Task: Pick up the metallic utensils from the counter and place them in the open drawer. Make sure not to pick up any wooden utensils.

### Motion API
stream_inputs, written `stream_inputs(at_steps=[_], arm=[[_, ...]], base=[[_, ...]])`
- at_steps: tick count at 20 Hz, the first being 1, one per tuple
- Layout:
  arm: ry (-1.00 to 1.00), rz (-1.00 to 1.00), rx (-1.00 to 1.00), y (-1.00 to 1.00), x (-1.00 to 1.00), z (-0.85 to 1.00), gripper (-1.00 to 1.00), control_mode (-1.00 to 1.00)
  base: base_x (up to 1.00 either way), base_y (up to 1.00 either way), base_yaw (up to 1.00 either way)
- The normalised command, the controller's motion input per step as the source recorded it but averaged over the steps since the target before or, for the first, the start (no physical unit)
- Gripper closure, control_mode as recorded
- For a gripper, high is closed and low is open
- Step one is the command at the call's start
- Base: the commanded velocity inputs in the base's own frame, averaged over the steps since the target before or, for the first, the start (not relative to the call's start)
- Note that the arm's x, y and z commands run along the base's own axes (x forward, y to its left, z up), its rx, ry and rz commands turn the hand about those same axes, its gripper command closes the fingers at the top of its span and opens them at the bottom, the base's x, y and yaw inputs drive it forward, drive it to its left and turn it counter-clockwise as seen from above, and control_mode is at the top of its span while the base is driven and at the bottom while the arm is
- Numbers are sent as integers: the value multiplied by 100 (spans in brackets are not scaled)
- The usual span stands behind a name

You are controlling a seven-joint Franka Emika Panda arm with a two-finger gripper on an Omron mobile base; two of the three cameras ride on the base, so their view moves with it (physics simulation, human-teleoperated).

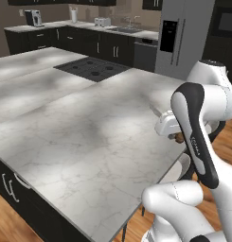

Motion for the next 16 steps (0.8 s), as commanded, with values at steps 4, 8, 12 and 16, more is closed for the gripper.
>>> stream_inputs(at_steps=[4, 8, 12, 16], arm=[[0, 0, 0, 0, 0, 0, 100, 100], [0, 0, 0, 0, 0, 0, 100, 100], [0, 0, 0, 0, 0, 0, 100, 100], [0, 0, 0, 0, 0, 0, 100, 100]], base=[[0, 0, 0], [-52, -16, -4], [-95, -57, -20], [-70, -66, -26]])
